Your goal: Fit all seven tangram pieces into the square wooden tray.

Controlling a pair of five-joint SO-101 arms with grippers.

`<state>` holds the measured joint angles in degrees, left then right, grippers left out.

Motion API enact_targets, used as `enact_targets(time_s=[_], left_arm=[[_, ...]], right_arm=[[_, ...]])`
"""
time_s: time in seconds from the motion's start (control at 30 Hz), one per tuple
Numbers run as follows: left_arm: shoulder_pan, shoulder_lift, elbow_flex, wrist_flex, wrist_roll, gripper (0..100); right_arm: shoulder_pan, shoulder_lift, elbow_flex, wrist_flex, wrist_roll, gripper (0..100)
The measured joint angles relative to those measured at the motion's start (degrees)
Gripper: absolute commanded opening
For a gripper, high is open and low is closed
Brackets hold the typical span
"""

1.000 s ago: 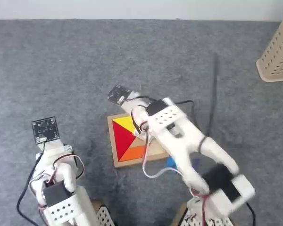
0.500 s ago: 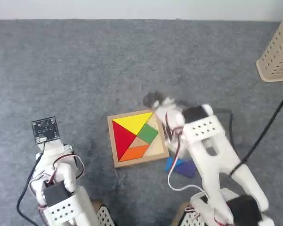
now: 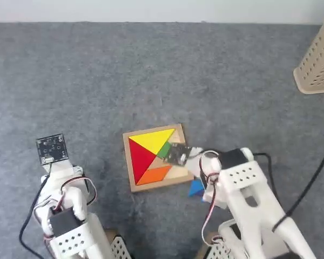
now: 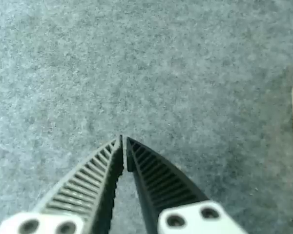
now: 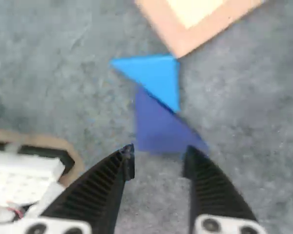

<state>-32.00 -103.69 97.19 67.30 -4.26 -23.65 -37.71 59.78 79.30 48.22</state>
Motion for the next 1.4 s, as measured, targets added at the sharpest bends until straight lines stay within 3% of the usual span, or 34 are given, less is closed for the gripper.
enact_targets(time_s=[0.23,0.6,0.93,1.2,1.4], left_arm=[[0.00,0.00,0.00,0.00,0.00,1],[0.00,0.00,0.00,0.00,0.00,1],[0.00,0.00,0.00,0.00,0.00,1],[0.00,0.00,0.00,0.00,0.00,1],[0.00,0.00,0.00,0.00,0.00,1]], right_arm=[[0.18,-3.16,8.09,-2.29,8.44,21.7],[1.05,5.27,6.86,-9.85,9.14,21.3],[0.53,15.38,-0.26,-14.59,6.86,6.2],[0.53,17.41,-3.87,-14.59,6.33,5.1],[4.40,18.73,-6.51,-14.68,-0.79,5.3]])
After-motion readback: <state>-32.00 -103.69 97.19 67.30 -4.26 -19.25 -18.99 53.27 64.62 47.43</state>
